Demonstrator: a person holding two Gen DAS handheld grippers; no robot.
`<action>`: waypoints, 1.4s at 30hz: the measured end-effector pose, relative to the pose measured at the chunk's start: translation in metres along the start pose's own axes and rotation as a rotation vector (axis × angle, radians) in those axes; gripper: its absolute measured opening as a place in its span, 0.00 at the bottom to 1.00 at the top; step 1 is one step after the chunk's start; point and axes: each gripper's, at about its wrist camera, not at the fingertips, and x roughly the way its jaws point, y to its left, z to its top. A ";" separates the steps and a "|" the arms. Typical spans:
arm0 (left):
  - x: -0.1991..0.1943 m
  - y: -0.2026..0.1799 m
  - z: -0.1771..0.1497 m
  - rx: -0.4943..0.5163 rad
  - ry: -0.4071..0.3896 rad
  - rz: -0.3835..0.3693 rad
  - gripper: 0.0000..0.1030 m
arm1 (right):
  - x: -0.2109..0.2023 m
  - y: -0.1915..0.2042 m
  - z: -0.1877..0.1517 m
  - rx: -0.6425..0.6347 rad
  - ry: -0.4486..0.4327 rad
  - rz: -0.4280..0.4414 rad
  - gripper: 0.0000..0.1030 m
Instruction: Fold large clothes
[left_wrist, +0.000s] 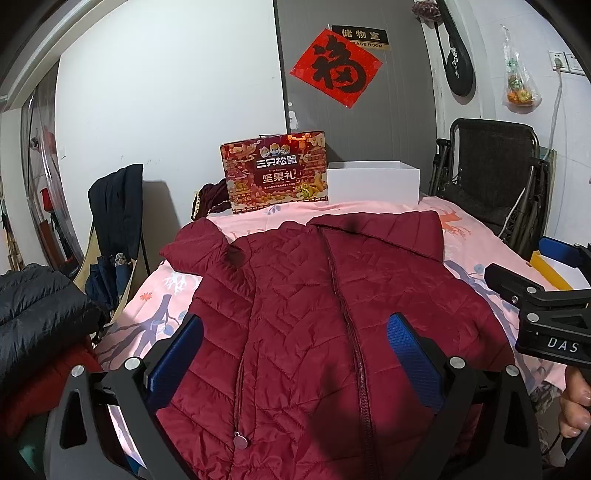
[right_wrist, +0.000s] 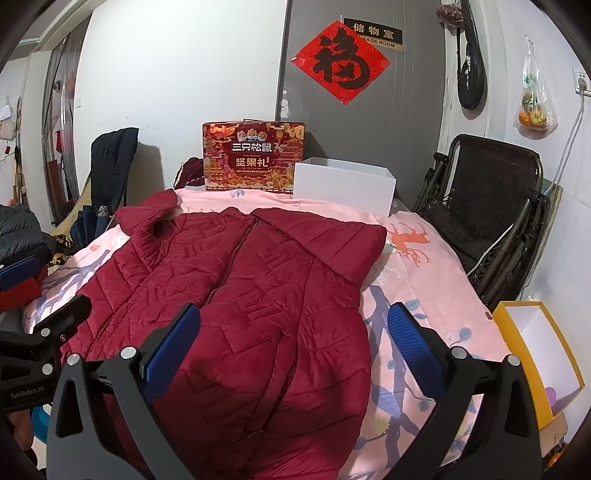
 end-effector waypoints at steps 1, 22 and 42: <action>0.001 0.001 0.000 -0.001 -0.003 -0.001 0.97 | 0.001 0.001 0.000 0.003 0.003 0.000 0.96; 0.047 0.087 0.015 -0.190 0.084 -0.015 0.97 | 0.045 -0.098 0.035 0.190 -0.064 0.166 0.96; 0.298 0.184 0.046 -0.281 0.442 0.038 0.97 | 0.345 -0.142 0.039 0.264 0.453 0.185 0.87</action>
